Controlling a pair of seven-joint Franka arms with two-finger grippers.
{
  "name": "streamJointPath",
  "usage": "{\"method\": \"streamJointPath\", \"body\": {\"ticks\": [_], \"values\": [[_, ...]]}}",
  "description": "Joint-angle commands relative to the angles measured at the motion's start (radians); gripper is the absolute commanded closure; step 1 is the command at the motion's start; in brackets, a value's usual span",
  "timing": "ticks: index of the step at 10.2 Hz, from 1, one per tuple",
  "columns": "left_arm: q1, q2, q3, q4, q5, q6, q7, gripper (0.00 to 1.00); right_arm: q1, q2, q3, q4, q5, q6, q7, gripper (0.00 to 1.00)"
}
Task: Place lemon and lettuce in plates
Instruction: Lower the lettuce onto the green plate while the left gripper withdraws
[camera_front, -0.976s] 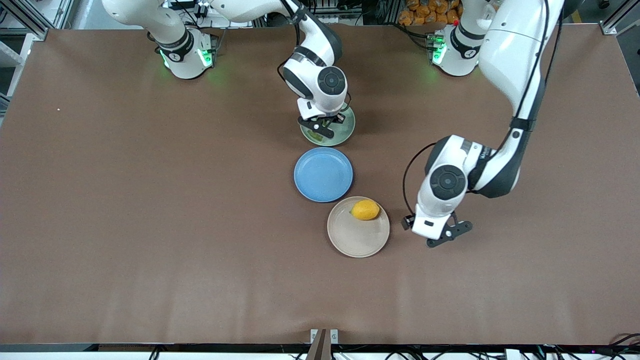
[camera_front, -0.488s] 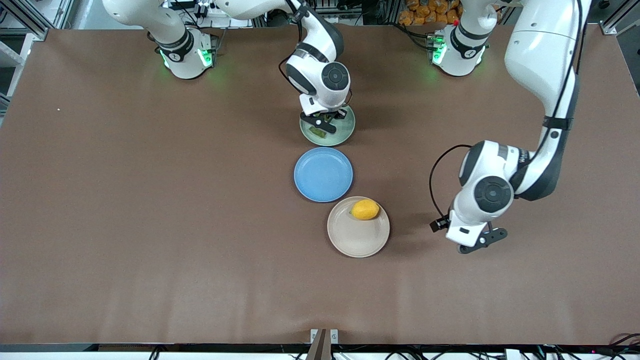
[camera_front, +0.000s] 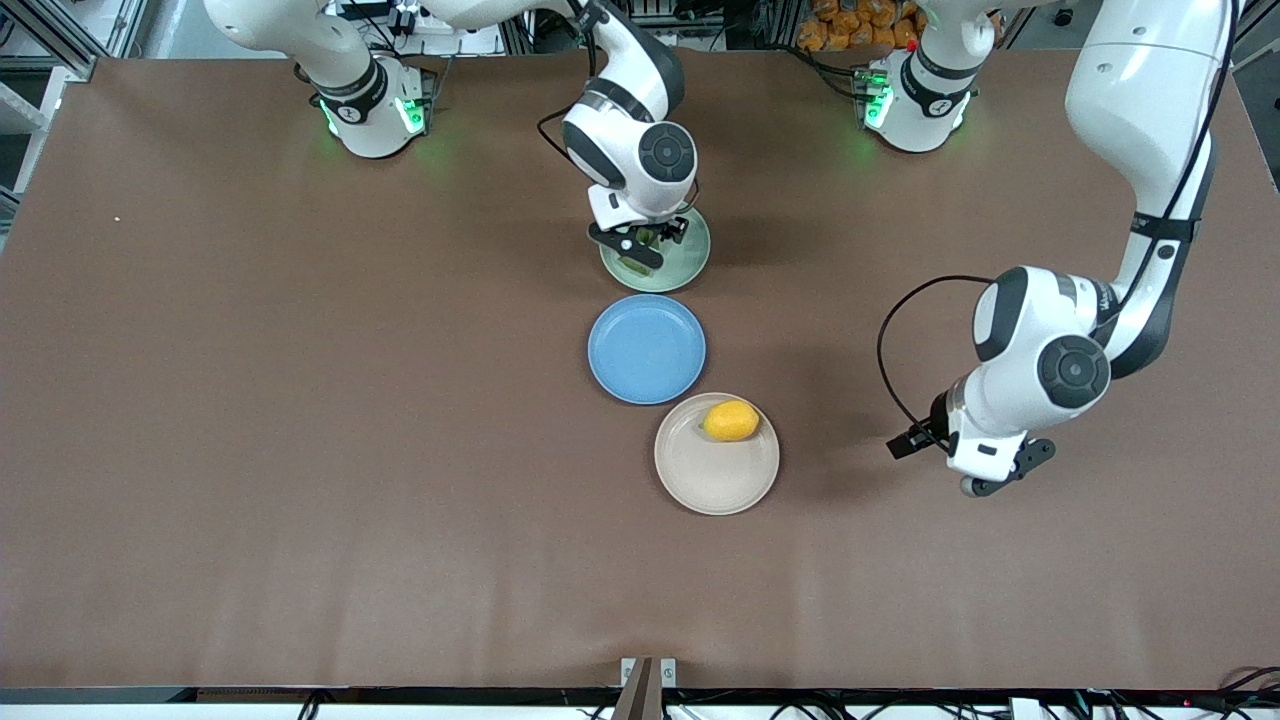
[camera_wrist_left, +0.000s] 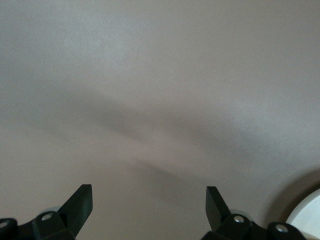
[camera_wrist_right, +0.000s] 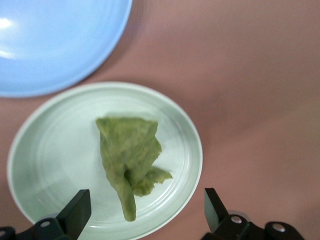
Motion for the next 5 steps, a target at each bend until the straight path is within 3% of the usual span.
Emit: {"method": "streamJointPath", "body": {"ticks": [1, 5], "values": [[0.017, -0.148, -0.029, -0.229, -0.033, 0.138, -0.015, 0.00, -0.078, -0.048, 0.011, 0.032, -0.016, -0.104, -0.049, 0.00], [0.024, -0.185, -0.042, -0.266, -0.032, 0.155, -0.009, 0.00, -0.233, -0.092, 0.011, 0.095, -0.018, -0.307, -0.180, 0.00]]}}
